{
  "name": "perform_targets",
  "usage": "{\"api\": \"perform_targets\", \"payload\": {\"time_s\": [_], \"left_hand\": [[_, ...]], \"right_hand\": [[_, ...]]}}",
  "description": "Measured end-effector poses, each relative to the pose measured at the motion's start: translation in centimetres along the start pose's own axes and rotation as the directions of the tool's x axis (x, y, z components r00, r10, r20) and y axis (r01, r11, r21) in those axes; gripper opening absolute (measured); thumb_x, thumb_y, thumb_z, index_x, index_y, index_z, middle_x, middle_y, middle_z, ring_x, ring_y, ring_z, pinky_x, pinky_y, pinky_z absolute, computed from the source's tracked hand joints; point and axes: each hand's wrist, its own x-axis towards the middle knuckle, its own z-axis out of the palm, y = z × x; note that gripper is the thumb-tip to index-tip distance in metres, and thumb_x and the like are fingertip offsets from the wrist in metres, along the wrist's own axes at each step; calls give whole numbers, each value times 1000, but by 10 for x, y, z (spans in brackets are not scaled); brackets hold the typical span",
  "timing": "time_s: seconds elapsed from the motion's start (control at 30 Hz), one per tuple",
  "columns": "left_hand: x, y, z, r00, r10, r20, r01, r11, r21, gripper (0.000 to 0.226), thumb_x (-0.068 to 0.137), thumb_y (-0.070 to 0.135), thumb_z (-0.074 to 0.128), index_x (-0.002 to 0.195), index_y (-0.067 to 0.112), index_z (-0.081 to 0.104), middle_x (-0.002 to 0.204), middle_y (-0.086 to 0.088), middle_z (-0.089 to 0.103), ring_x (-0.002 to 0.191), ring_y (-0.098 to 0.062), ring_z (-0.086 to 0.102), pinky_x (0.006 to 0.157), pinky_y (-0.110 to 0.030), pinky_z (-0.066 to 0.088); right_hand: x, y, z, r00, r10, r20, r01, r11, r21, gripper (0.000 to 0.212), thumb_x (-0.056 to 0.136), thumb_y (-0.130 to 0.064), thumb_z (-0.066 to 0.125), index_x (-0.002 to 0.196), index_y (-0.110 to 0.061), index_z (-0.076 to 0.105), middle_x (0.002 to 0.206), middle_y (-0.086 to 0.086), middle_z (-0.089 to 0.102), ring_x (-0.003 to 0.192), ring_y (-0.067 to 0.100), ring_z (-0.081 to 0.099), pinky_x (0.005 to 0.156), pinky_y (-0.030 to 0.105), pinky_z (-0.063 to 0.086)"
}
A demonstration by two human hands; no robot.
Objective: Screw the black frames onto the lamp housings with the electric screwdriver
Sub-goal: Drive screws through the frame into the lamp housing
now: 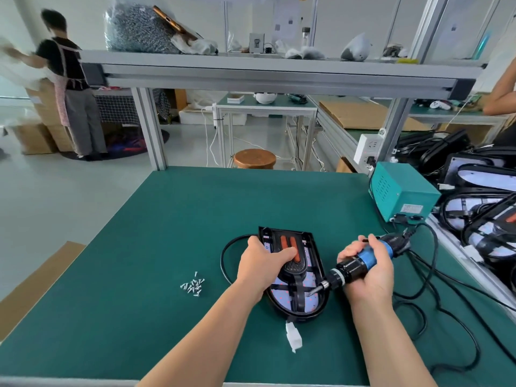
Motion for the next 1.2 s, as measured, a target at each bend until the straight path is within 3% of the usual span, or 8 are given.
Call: {"api": "perform_targets", "payload": {"time_s": [0.13, 0.33, 0.47, 0.53, 0.67, 0.87, 1.07, 1.2], "left_hand": [[-7, -1, -1, 999, 30, -34, -27, 995, 95, 65, 78, 59, 74, 115, 13, 46, 102, 3, 59, 85, -10, 59, 63, -28, 47], [-9, -10, -22, 960, 173, -219, -117, 963, 245, 65, 93, 62, 51, 135, 12, 51, 128, -3, 57, 113, -19, 54, 89, -32, 39], [-10, -31, -67, 876, 265, -402, -120, 929, 350, 23, 94, 42, 61, 99, 21, 65, 106, 3, 58, 86, -14, 57, 75, -29, 39], [-11, -41, -89, 855, 250, -455, -46, 909, 415, 17, 90, 39, 65, 88, 23, 63, 99, 6, 56, 84, -16, 58, 70, -30, 41], [-13, -52, -115, 901, 134, -413, 109, 851, 514, 24, 84, 42, 69, 81, 21, 58, 90, 6, 60, 84, -16, 57, 64, -31, 41], [-9, -50, -122, 928, 85, -363, 138, 825, 547, 18, 84, 27, 71, 82, 14, 59, 88, 1, 62, 88, -24, 60, 67, -32, 45], [-7, -48, -124, 938, 129, -322, 106, 777, 621, 8, 89, 16, 64, 81, 15, 63, 83, 3, 62, 85, -24, 61, 70, -32, 48], [-13, -40, -112, 916, 253, -312, -60, 854, 517, 14, 90, 11, 59, 78, 17, 60, 75, 2, 63, 69, -21, 59, 58, -31, 48]], "right_hand": [[2, 2, -4, 999, 26, 32, -26, 1000, -6, 15, 95, -23, 63, 91, -11, 55, 68, -4, 51, 57, 6, 52, 54, 17, 46], [1, 3, -6, 998, 22, 56, -20, 999, -35, 16, 95, -25, 64, 93, -10, 57, 71, -3, 51, 58, 6, 51, 55, 17, 46], [1, 3, -4, 998, 25, 57, -22, 999, -43, 16, 96, -26, 63, 92, -11, 57, 71, -4, 51, 59, 5, 50, 55, 16, 46], [0, 3, -4, 998, 29, 59, -27, 999, -42, 16, 96, -27, 62, 91, -12, 57, 72, -5, 50, 58, 5, 50, 55, 15, 46], [0, 3, -3, 997, 41, 62, -39, 999, -28, 16, 97, -27, 61, 91, -13, 57, 72, -5, 49, 59, 4, 49, 55, 14, 46], [-2, 4, -2, 998, 41, 56, -40, 999, -27, 16, 97, -27, 61, 90, -13, 57, 71, -5, 49, 57, 4, 50, 54, 15, 46], [-1, 3, -2, 998, 39, 56, -39, 999, -15, 15, 96, -26, 62, 91, -12, 57, 70, -5, 50, 56, 5, 51, 53, 15, 46], [2, 3, -4, 998, 45, 52, -46, 999, 15, 15, 95, -25, 63, 91, -12, 57, 70, -5, 50, 56, 5, 51, 54, 16, 46]]}}
